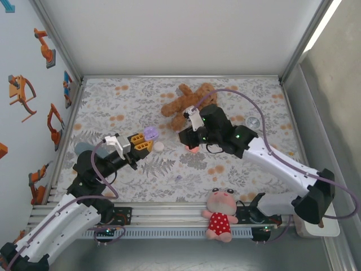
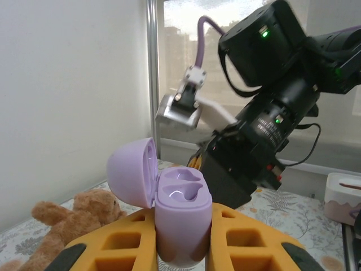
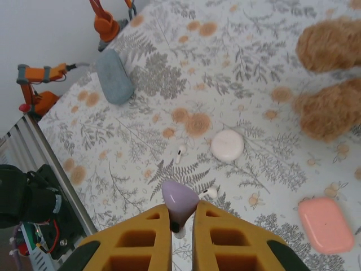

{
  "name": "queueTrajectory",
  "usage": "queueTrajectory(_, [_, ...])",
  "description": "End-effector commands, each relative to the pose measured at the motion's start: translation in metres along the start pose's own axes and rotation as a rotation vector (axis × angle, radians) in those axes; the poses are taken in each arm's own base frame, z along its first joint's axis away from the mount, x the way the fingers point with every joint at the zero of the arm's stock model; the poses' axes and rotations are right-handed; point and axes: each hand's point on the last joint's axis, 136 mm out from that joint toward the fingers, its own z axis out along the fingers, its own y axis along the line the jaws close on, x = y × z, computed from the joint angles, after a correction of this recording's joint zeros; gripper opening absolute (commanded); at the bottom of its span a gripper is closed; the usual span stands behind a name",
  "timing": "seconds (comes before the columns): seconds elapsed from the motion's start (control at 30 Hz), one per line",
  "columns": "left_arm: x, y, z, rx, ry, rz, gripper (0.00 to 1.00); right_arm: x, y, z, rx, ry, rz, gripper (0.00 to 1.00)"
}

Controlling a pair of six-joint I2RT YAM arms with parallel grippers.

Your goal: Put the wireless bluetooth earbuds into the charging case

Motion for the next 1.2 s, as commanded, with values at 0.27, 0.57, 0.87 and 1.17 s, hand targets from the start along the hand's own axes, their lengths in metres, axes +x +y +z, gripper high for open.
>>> queueTrajectory(0.27, [-0.007, -0.003, 0.011, 0.046, -0.05, -0.028, 0.03, -0.061, 0.046, -0.065, -0.142, -0.318, -0.184, 0.13])
queueTrajectory(0.57, [-0.005, -0.007, 0.022, 0.094, -0.051, -0.04, 0.03, -0.079, 0.089, -0.085, -0.314, -0.413, -0.275, 0.13])
queueTrajectory(0.87, [-0.005, -0.011, 0.026, 0.129, -0.034, -0.031, 0.03, -0.072, 0.107, -0.068, -0.341, -0.342, -0.339, 0.12])
queueTrajectory(1.17, [-0.007, -0.015, 0.025, 0.148, -0.036, -0.029, 0.03, -0.068, 0.109, -0.06, -0.333, -0.296, -0.351, 0.12])
